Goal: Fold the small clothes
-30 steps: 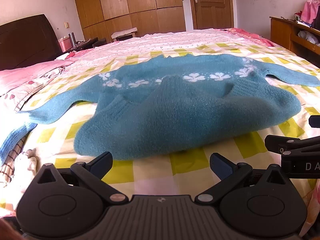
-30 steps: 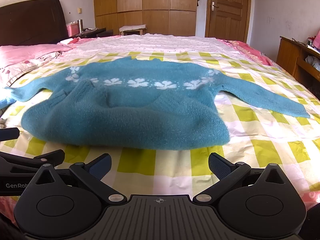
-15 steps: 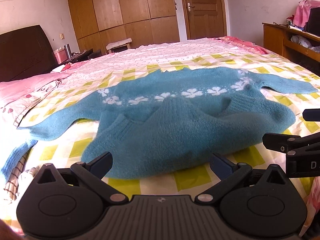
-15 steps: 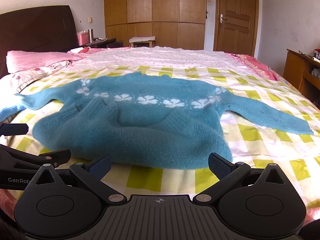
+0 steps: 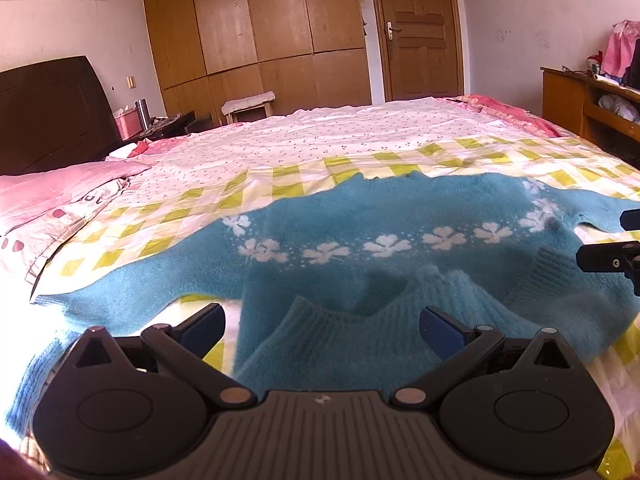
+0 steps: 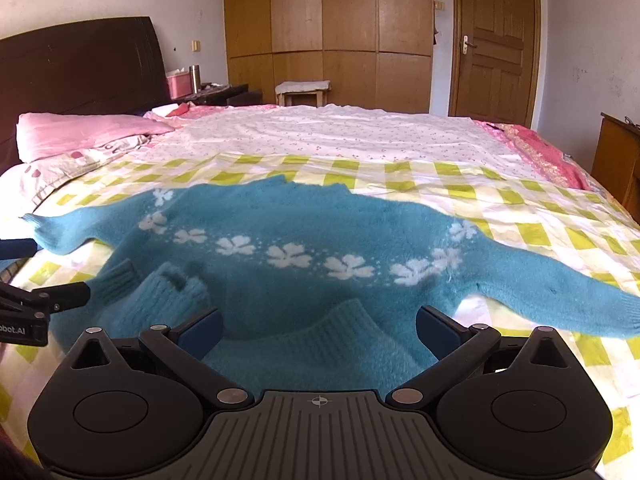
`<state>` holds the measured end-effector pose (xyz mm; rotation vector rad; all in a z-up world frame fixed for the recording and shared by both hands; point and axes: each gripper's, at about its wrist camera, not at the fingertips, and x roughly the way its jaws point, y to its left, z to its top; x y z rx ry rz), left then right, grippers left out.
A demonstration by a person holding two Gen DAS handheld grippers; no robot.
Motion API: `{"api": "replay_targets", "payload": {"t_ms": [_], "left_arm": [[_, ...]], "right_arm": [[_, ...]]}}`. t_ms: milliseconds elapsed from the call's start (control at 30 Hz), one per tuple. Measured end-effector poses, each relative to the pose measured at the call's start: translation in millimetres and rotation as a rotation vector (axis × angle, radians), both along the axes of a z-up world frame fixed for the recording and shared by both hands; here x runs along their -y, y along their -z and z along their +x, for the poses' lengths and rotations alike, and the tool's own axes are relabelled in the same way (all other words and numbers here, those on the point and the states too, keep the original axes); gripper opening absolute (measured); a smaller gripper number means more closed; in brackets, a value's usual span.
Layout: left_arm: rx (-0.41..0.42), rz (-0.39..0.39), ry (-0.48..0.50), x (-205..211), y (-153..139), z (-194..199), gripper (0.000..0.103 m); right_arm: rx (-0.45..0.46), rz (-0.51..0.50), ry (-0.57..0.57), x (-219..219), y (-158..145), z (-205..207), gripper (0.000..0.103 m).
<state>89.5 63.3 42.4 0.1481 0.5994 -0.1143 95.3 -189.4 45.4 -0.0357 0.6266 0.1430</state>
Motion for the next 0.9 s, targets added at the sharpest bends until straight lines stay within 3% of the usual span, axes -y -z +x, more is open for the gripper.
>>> {"api": "replay_targets", "payload": {"t_ms": [333,533,700,900], "left_arm": [[-0.09,-0.064,0.072,-23,25,83,0.103],[-0.189,-0.124,0.187,-26,41,100,0.099],[-0.335,-0.26,0.315,-32,49,90,0.093],[-0.397,-0.288,0.413,-41,34,40,0.092]], "right_arm": [[-0.107,0.03,-0.095,18,22,81,0.103],[-0.242,0.094,-0.159,32,43,107,0.103],[-0.431,0.235,-0.293,36,54,94,0.101],[-0.495,0.214,-0.488,23,27,39,0.101]]}}
